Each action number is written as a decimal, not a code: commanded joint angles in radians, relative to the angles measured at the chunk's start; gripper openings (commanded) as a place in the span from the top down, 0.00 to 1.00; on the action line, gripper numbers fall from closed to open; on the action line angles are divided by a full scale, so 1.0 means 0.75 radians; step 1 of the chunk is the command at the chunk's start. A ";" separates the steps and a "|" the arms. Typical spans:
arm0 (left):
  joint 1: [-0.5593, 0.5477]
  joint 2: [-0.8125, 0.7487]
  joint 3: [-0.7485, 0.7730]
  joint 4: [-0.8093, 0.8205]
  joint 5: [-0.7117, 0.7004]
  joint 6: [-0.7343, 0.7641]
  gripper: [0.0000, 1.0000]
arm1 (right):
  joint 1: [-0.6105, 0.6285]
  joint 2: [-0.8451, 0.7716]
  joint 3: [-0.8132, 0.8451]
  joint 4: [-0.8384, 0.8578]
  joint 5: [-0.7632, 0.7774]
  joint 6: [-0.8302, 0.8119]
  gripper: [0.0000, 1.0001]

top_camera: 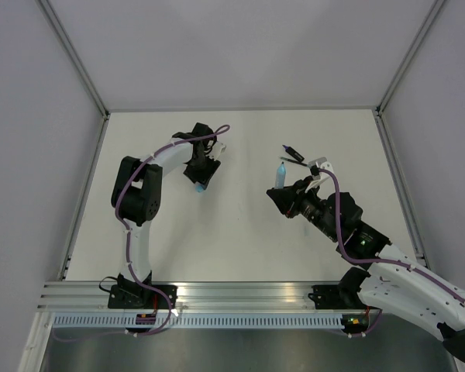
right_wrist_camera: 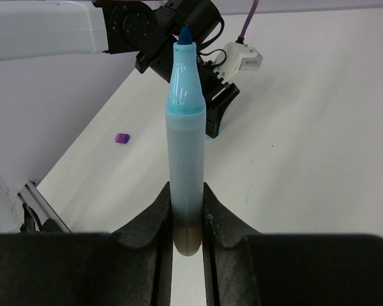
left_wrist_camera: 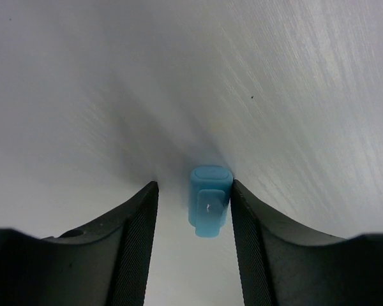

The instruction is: Insert the pens into the pen caps

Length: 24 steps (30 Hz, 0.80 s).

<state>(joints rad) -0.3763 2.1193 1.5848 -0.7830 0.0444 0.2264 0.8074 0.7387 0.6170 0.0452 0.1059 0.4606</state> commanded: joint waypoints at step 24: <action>0.005 -0.420 -0.166 0.325 0.367 -0.612 0.98 | 0.001 0.209 -0.013 0.189 -0.175 -0.019 1.00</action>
<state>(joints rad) -0.3744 1.9747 1.4704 -0.7010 0.1780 -0.0441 0.8074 0.8593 0.6094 0.0986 0.0589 0.4576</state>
